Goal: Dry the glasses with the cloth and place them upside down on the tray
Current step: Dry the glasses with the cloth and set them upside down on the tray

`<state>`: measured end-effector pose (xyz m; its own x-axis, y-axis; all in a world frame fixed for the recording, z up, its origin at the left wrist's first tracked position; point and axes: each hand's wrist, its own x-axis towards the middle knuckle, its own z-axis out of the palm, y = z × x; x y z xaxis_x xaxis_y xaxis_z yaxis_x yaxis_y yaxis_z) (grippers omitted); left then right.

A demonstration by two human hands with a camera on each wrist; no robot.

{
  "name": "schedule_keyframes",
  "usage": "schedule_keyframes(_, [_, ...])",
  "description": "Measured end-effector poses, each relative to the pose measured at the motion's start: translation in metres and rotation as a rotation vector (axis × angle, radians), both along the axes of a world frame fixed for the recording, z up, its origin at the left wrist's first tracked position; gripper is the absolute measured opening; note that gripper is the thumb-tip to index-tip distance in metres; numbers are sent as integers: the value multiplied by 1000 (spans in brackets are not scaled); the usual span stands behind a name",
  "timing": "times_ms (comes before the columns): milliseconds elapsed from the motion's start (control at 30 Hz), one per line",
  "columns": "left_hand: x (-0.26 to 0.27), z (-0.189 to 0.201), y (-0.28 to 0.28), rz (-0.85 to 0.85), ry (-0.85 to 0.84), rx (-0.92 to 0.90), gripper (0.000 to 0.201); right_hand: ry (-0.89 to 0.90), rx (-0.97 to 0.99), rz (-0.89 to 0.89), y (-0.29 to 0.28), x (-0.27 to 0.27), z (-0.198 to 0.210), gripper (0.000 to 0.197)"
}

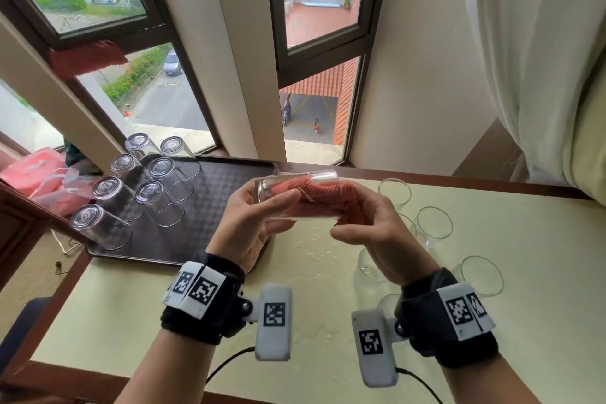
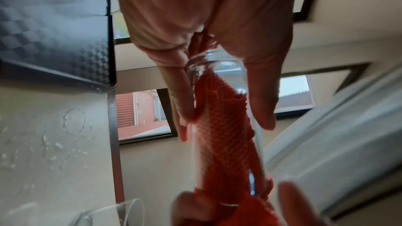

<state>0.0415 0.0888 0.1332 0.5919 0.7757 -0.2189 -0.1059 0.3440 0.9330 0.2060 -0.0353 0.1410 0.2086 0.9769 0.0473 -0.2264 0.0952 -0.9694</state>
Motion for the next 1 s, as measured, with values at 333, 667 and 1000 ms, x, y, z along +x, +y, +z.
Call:
schedule_keyframes(333, [13, 17, -5, -162, -52, 100, 98, 118, -9, -152, 13, -1, 12, 44])
schedule_keyframes(667, [12, 20, -2, -169, 28, 183, 76, -19, -18, -122, 16, 7, 10, 44])
schedule_keyframes(1000, [13, 11, -7, -241, 60, 159, 87, 44, 33, -121, 11, 18, 8, 36])
